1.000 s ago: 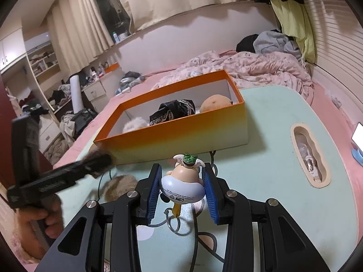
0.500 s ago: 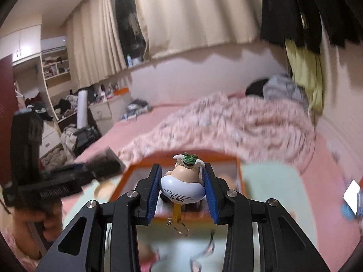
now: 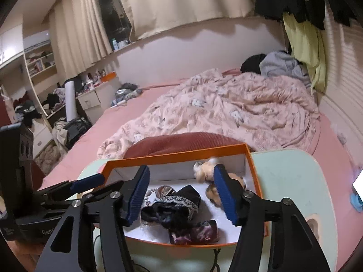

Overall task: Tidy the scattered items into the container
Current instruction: 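Lower the figurine and card pack into the orange box and open both grippers, then grasp the brown fluffy pompom with the right gripper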

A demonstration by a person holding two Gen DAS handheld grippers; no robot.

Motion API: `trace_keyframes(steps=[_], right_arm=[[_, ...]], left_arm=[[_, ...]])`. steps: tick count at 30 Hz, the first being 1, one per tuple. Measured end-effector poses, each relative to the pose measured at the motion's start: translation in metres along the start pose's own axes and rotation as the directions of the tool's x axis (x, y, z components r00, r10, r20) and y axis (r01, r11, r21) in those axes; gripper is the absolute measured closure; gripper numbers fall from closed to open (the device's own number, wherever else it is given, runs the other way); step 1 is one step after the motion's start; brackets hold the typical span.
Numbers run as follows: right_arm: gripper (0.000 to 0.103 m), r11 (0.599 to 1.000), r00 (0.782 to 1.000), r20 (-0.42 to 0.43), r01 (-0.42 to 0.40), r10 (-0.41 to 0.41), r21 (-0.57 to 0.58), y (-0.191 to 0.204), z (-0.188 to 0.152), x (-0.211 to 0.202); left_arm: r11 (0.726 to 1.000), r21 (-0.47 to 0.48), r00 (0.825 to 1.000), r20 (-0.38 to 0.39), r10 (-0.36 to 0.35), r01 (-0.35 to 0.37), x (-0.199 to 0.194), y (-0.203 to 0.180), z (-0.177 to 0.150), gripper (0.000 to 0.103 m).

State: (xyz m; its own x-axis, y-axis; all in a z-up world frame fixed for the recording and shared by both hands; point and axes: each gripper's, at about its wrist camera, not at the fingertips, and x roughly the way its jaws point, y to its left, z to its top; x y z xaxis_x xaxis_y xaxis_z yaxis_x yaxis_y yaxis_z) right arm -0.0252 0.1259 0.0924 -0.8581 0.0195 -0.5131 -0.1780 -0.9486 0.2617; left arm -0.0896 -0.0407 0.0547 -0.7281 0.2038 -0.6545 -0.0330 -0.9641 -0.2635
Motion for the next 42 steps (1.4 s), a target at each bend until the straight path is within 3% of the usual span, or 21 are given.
trace_keyframes(steps=[10, 15, 19, 25, 30, 32, 35, 38, 42], right_arm=[[0.039, 0.995, 0.999, -0.003, -0.043, 0.043, -0.094, 0.019, -0.018, -0.038], [0.034, 0.991, 0.996, -0.090, -0.041, 0.030, -0.127, 0.018, -0.065, -0.047], [0.034, 0.991, 0.985, -0.167, 0.022, -0.044, -0.131, 0.009, -0.108, -0.042], [0.033, 0.994, 0.964, -0.246, 0.080, -0.096, -0.076, -0.011, -0.132, -0.032], [0.028, 0.990, 0.963, -0.235, 0.117, -0.132, -0.077, -0.014, -0.136, -0.035], [0.019, 0.984, 0.958, -0.235, 0.143, -0.165, -0.106, -0.010, -0.139, -0.034], [0.016, 0.964, 0.946, -0.230, 0.188, -0.230, -0.188, 0.000, -0.144, -0.031], [0.008, 0.966, 0.946, -0.243, 0.171, -0.216, -0.196, 0.000, -0.145, -0.028], [0.007, 0.966, 0.945, -0.245, 0.172, -0.218, -0.193, -0.002, -0.146, -0.028]], left_arm=[[0.998, 0.058, 0.999, 0.041, 0.000, -0.002, -0.041, -0.007, -0.018, 0.029], [0.996, 0.084, 0.999, 0.028, 0.018, -0.021, -0.060, -0.006, -0.059, 0.022], [0.996, 0.087, 1.000, 0.006, 0.011, -0.011, -0.067, -0.003, -0.098, 0.022], [0.971, 0.235, 0.997, -0.047, 0.054, -0.042, -0.061, -0.020, -0.144, 0.022], [0.962, 0.270, 0.995, -0.076, 0.071, -0.048, -0.048, -0.028, -0.151, 0.022], [0.960, 0.270, 0.991, -0.089, 0.100, -0.072, -0.041, -0.025, -0.155, 0.019], [0.962, 0.261, 0.991, -0.079, 0.105, -0.081, -0.042, -0.022, -0.156, 0.017], [0.963, 0.255, 0.990, -0.085, 0.114, -0.089, -0.038, -0.019, -0.157, 0.000], [0.963, 0.256, 0.991, -0.073, 0.110, -0.088, -0.036, -0.018, -0.157, 0.000]])
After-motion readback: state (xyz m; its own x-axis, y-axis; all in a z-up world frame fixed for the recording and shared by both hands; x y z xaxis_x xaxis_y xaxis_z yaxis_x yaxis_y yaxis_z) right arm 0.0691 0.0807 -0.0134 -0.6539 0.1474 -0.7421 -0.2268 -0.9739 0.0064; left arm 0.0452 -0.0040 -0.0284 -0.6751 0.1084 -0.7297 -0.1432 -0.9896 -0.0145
